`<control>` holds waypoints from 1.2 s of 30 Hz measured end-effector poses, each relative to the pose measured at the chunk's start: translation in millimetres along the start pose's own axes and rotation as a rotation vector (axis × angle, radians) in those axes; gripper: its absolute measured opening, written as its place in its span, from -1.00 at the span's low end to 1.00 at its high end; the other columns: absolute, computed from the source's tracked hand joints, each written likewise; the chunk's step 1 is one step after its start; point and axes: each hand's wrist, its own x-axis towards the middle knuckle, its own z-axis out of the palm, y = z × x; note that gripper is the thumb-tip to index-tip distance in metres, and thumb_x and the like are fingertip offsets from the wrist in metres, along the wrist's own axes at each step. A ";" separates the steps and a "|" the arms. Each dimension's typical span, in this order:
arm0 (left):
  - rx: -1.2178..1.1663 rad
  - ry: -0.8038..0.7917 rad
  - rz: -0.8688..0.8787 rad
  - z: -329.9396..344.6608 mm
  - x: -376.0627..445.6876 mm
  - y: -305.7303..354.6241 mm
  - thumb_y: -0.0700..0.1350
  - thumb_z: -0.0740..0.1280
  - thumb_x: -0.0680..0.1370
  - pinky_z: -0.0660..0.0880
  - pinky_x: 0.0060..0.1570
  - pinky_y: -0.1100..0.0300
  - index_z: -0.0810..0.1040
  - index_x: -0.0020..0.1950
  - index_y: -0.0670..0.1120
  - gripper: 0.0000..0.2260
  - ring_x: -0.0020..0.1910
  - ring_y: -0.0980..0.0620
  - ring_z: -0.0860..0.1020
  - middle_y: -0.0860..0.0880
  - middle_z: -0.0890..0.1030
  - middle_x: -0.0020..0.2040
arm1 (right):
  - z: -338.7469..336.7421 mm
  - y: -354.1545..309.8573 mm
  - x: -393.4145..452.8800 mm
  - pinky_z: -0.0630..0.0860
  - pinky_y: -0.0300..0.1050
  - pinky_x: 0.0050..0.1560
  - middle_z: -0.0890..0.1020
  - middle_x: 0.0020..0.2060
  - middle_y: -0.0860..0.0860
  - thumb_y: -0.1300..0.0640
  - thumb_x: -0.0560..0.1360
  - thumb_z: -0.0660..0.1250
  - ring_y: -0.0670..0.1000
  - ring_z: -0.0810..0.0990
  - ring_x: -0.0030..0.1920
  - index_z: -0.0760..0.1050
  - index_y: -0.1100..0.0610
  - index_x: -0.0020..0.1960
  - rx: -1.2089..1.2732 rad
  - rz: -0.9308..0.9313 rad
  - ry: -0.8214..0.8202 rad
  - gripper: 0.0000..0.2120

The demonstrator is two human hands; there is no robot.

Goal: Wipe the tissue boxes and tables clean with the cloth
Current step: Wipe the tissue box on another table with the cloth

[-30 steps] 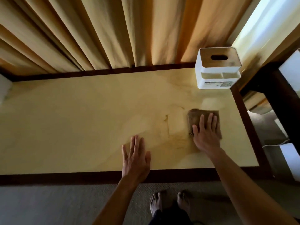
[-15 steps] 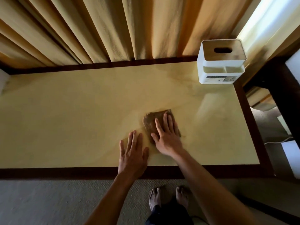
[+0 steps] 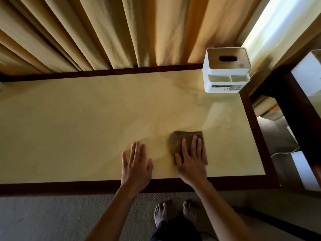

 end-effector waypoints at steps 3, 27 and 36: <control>-0.005 -0.041 -0.040 -8.8 2.4 7.2 0.20 -0.20 0.59 -0.24 0.54 -0.17 -0.11 0.64 -0.09 -0.33 0.60 -0.01 -0.26 -0.09 -0.19 0.64 | 0.6 -8.3 -8.3 -0.38 0.08 0.49 -0.38 0.51 0.15 -0.29 0.46 -0.42 0.12 -0.47 0.49 -0.29 0.00 0.57 0.012 -0.046 -0.005 -0.26; 0.579 -0.058 0.718 -39.5 9.3 89.8 -0.22 0.45 0.36 0.47 -0.53 0.14 0.63 -0.15 -0.16 -0.90 -0.26 -0.10 0.63 -0.13 0.61 -0.24 | -70.2 77.5 -12.3 0.58 -0.23 -0.32 0.63 -0.14 -0.02 0.21 0.00 0.69 -0.05 0.62 -0.22 0.64 0.07 0.01 -0.276 -0.780 0.005 -0.41; 0.311 0.239 0.535 -67.6 -5.1 77.2 -0.24 0.31 0.33 0.46 -0.57 0.21 0.61 0.00 -0.19 -0.74 -0.36 -0.02 0.61 -0.07 0.62 -0.27 | -100.4 58.2 -11.4 0.49 -0.23 -0.45 0.65 -0.03 0.04 0.26 0.01 0.65 0.03 0.62 -0.18 0.62 0.13 0.08 -0.229 -0.722 0.031 -0.36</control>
